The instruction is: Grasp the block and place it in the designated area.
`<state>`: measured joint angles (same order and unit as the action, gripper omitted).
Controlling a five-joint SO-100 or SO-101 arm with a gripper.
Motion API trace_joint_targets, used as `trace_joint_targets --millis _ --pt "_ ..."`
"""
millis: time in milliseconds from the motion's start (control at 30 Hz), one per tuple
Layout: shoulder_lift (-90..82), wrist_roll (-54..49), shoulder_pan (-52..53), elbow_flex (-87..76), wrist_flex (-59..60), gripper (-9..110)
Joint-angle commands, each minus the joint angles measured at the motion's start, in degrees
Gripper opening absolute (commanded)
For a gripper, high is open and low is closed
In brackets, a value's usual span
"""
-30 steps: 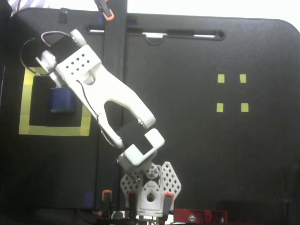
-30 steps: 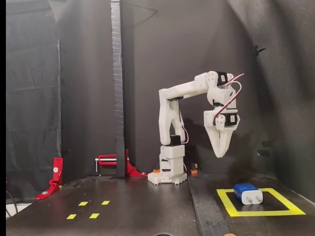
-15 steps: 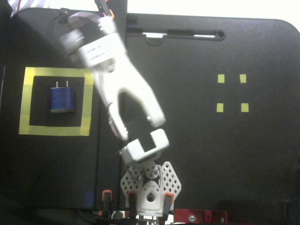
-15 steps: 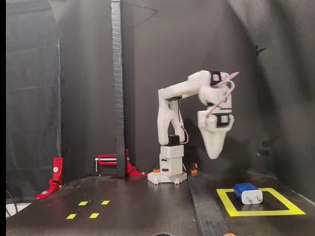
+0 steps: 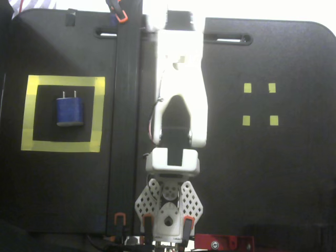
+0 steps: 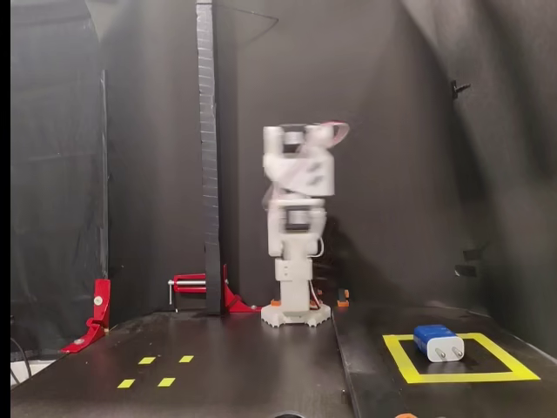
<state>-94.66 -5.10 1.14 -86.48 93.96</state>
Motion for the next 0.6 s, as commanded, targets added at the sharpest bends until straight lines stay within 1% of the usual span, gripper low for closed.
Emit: trace_joint_targets --millis 0,100,167,433,567 --pt "-3.52 -0.7 1.58 1.49 0.35 0" --pt "-7.56 -1.49 1.76 -1.67 -1.41 0" --pt "-11.51 -1.76 1.41 -5.71 -4.75 0" --pt "-32.26 -1.32 -1.23 -27.69 -26.72 0" --pt "-41.57 -1.32 -2.02 -37.53 -35.33 0"
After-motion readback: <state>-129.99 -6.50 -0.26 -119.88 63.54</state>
